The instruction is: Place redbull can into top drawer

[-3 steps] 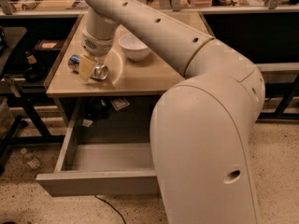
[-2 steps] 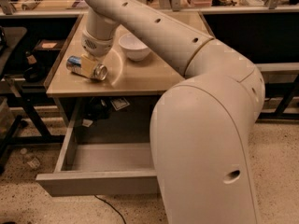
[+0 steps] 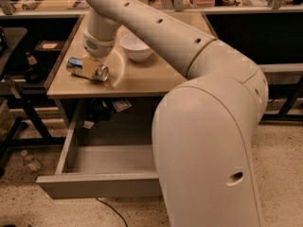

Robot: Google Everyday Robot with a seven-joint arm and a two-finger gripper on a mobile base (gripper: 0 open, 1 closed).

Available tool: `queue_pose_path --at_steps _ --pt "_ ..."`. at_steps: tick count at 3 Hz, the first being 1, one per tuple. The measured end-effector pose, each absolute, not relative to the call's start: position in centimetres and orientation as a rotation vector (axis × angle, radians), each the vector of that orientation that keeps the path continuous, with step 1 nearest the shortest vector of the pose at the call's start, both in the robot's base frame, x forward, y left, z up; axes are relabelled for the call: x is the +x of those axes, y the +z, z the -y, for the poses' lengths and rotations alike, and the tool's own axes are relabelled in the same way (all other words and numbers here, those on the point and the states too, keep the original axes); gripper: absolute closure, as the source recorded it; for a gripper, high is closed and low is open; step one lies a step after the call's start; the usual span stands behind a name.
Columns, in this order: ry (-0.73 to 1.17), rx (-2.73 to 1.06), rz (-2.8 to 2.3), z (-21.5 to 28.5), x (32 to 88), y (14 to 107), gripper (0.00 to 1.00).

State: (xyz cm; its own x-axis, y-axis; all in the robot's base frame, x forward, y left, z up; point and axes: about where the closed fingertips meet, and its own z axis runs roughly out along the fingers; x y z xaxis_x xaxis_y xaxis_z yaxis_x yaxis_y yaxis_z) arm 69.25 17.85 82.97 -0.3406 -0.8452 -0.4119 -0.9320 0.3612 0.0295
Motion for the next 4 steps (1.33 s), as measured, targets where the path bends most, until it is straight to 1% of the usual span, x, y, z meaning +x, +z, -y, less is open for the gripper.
queue_pose_path --at_steps 1,4 --pt "0.358 -1.545 -2.309 -17.2 68.6 83.5 1.0" --pt "0.276 -1.388 -2.357 -11.6 61.7 86.3 1.0"
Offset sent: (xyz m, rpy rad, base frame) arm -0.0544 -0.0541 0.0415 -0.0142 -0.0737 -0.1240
